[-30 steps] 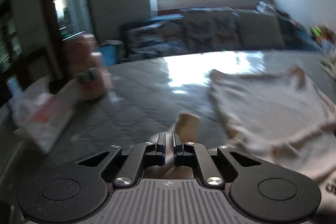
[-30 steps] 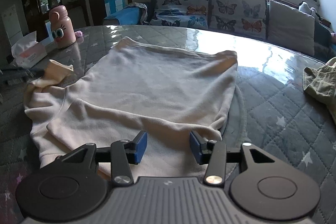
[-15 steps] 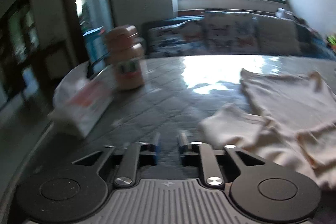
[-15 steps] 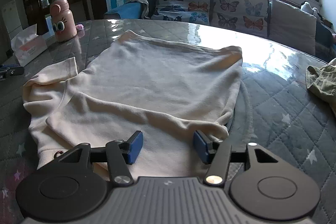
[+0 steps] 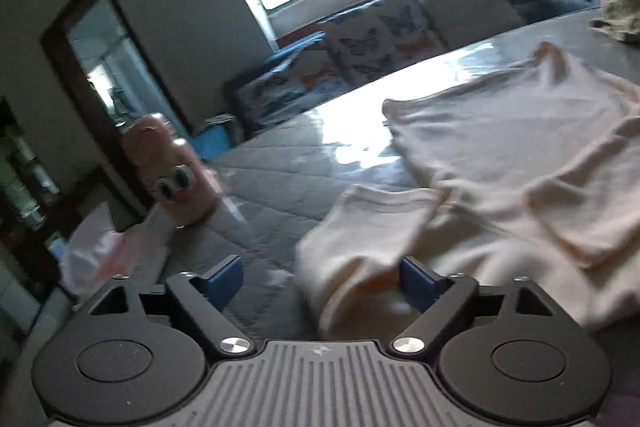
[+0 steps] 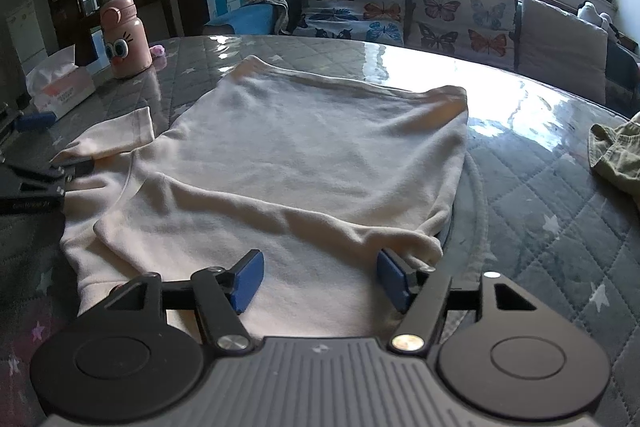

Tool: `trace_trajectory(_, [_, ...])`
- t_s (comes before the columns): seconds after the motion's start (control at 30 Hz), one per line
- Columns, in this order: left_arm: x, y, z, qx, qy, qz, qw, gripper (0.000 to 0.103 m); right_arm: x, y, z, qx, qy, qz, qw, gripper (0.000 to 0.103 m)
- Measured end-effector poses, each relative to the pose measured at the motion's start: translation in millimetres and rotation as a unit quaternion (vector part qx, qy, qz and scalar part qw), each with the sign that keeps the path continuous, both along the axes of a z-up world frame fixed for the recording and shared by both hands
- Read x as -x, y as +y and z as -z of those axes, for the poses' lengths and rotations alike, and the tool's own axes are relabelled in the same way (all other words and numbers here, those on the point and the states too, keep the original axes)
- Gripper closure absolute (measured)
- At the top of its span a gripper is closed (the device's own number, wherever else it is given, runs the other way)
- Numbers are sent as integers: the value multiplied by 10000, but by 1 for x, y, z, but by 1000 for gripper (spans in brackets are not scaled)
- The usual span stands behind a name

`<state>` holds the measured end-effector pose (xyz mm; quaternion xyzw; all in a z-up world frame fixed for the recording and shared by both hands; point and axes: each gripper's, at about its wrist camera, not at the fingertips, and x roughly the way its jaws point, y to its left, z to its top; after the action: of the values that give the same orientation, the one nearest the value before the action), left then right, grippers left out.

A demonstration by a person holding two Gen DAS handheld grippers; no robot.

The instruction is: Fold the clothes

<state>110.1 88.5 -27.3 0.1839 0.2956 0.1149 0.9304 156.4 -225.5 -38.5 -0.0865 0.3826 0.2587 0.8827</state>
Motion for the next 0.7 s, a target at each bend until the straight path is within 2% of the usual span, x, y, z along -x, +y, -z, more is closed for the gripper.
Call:
trace_trajectory(0.1, [-2, 14, -1, 95, -67, -286, 9995, 2, 0, 0, 1, -9, -5, -7, 10000, 35])
trace_trajectory(0.27, [2, 37, -5, 247, -238, -742, 9967, 0, 0, 1, 2, -13, -4, -29, 10000, 31])
trace_trajectory(0.43, [7, 64, -12, 334, -414, -1396, 9888, 0, 0, 3, 2, 12, -18, -43, 10000, 29])
trace_trajectory(0.7, [15, 101, -8, 386, -350, -2367, 9702, 0, 0, 3, 2, 7, -13, -56, 10000, 28])
